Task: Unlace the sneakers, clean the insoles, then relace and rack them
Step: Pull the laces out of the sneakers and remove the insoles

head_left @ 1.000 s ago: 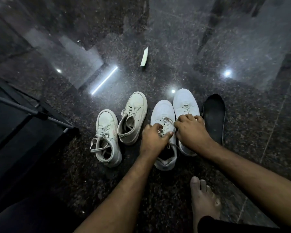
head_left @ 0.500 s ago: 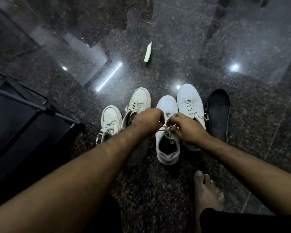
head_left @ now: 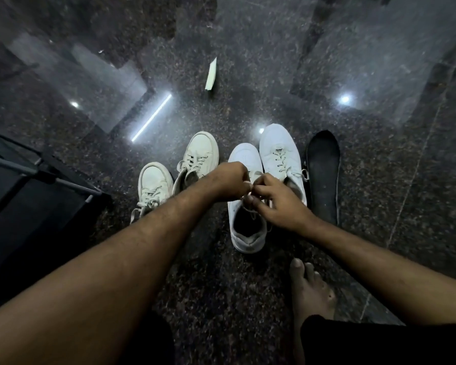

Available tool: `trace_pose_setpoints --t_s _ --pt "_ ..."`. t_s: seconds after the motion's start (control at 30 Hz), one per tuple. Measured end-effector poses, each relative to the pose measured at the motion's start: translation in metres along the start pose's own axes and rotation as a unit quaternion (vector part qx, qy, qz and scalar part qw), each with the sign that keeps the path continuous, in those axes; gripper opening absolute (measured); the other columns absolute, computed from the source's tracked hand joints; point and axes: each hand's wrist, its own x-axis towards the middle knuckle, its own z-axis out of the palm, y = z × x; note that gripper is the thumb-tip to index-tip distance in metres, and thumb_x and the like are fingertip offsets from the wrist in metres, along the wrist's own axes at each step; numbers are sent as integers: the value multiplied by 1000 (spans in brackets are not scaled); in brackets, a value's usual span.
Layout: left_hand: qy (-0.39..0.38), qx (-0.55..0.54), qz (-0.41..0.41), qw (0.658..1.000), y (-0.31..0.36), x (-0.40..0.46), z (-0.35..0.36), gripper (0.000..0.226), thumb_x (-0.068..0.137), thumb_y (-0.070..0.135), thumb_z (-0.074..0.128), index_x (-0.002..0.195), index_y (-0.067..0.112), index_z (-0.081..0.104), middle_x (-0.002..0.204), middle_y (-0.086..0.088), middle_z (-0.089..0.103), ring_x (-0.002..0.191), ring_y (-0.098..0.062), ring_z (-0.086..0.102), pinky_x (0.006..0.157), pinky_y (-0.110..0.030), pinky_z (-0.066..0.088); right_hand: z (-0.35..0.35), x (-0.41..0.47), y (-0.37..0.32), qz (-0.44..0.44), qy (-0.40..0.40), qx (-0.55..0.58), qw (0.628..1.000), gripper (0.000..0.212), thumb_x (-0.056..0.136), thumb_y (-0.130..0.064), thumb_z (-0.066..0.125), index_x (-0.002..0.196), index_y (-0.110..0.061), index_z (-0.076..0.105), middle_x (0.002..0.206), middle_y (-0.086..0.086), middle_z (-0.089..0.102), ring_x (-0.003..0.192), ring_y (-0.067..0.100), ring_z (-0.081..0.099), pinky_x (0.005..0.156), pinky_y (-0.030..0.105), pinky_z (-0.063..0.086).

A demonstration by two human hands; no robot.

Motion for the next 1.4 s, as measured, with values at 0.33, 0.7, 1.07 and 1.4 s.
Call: trace_pose_setpoints --t_s 0.33,0.7,1.07,1.4 --pt "14 -375 -80 923 -2 -6 -15 20 90 0 57 73 9 50 69 -16 66 63 -30 70 58 -33 53 -18 8 -23 218 104 471 848 29 98 -6 46 72 -7 60 78 13 69 74 21 65 60 21 51" --pt "-77 -28 42 996 -1 -1 8 38 86 17 72 123 18 65 113 -2 70 102 -19 65 82 -23 46 -29 17 -15 81 87 119 986 19 95 -31 64 91 -14 57 69 -10 60 60 5 55 57 21 44" --pt "-31 -20 9 999 -16 6 21 51 79 19 80 124 16 56 106 -6 69 84 -19 67 71 -27 49 -31 24 -14 80 75 78 991 27 98 -23 58 73 -19 66 78 0 66 76 5 59 72 23 44" --pt "15 -1 -4 1000 -16 8 15 13 92 36 64 98 25 63 99 -4 69 99 -26 65 84 -34 52 -23 12 -15 144 23 162 976 11 98 -24 60 97 -15 54 79 -6 61 66 5 57 66 19 47"
